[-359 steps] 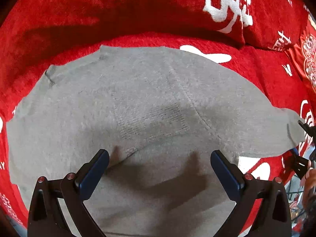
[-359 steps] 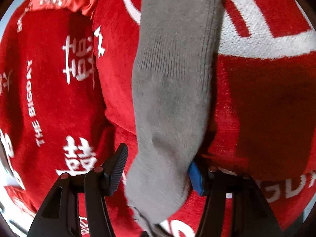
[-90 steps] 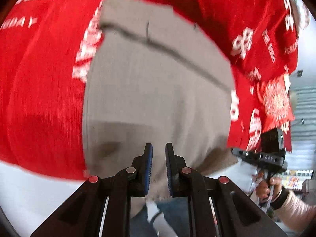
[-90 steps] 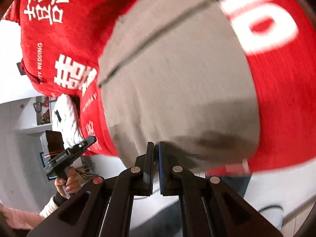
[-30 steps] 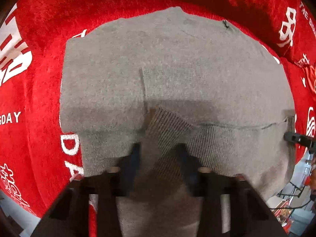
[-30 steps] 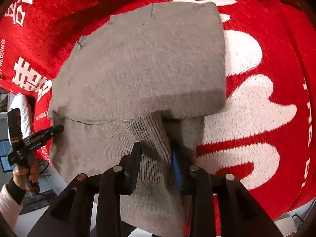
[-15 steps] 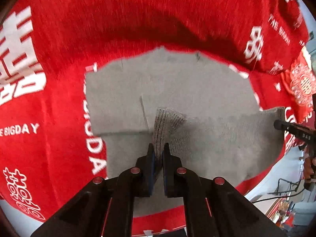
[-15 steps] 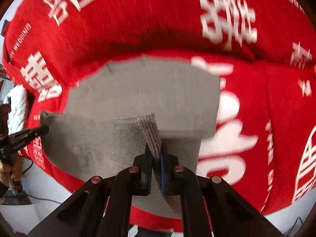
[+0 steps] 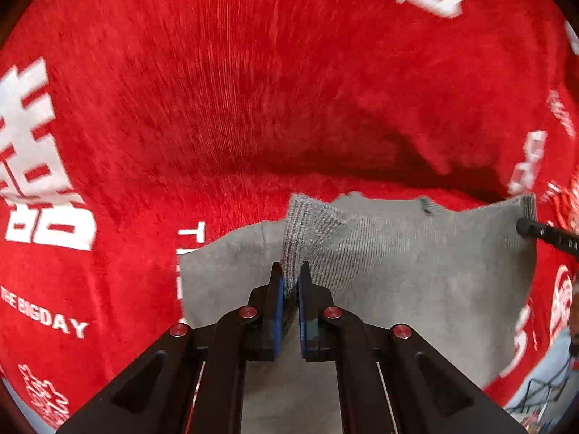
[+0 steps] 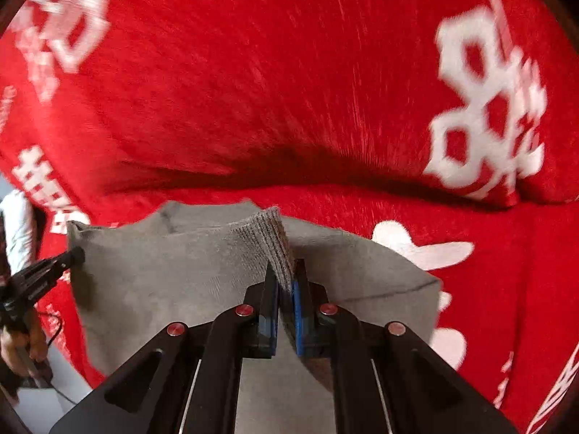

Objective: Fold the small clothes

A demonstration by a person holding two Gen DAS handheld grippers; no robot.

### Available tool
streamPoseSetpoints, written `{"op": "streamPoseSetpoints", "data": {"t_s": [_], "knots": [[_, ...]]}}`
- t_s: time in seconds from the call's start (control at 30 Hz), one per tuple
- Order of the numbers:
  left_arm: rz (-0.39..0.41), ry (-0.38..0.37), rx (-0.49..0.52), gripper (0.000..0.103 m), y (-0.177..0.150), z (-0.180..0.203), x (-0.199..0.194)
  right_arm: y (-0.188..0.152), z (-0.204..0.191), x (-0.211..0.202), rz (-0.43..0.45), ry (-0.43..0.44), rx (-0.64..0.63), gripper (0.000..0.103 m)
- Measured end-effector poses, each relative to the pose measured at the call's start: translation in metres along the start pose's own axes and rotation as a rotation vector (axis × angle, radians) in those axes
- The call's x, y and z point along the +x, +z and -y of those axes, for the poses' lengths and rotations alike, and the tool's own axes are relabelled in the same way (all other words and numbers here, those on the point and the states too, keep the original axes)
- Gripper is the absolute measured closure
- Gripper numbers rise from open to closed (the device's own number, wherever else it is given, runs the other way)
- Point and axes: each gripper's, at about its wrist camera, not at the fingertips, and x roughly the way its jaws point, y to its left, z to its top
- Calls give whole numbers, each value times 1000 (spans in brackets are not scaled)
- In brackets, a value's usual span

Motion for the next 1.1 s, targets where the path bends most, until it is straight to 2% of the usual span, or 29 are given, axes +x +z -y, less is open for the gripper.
{"op": "streamPoseSetpoints", "data": {"t_s": [0.1, 0.27, 0.33, 0.4, 0.43, 0.47, 0.53, 0.6, 0.7, 0.83, 0.97, 1.1], "knots": [[-45, 42, -24, 95, 1, -2, 39, 0, 10, 40, -43, -38, 22, 96], [-78, 108, -42, 95, 0, -8, 77, -7, 20, 69, -60, -48, 58, 96], [-85, 123, -54, 86, 1, -13, 84, -8, 19, 67, -50, -52, 72, 96], [-74, 171, -64, 60, 4, -19, 83, -8, 21, 63, -44, -61, 88, 96], [-70, 192, -72, 53, 5, -23, 81, -8, 22, 60, -40, -78, 92, 95], [-64, 205, -81, 51, 6, -27, 79, -8, 24, 57, -36, -99, 95, 95], [-67, 245, -108, 51, 8, -42, 74, -7, 30, 53, -31, -156, 112, 85], [-76, 282, -129, 51, 8, -55, 69, -8, 37, 48, -39, -159, 149, 85], [-87, 239, -158, 51, 2, -69, 52, -11, 40, 36, -36, -209, 156, 85], [-107, 156, -113, 51, -17, -62, 30, -37, 33, 7, -30, -121, 172, 85], [-140, 82, -57, 51, -50, -43, 19, -86, 11, -13, -58, -58, 119, 85], [-208, 72, -62, 51, -87, -27, 19, -134, 6, -7, -132, -73, 115, 85]]}}
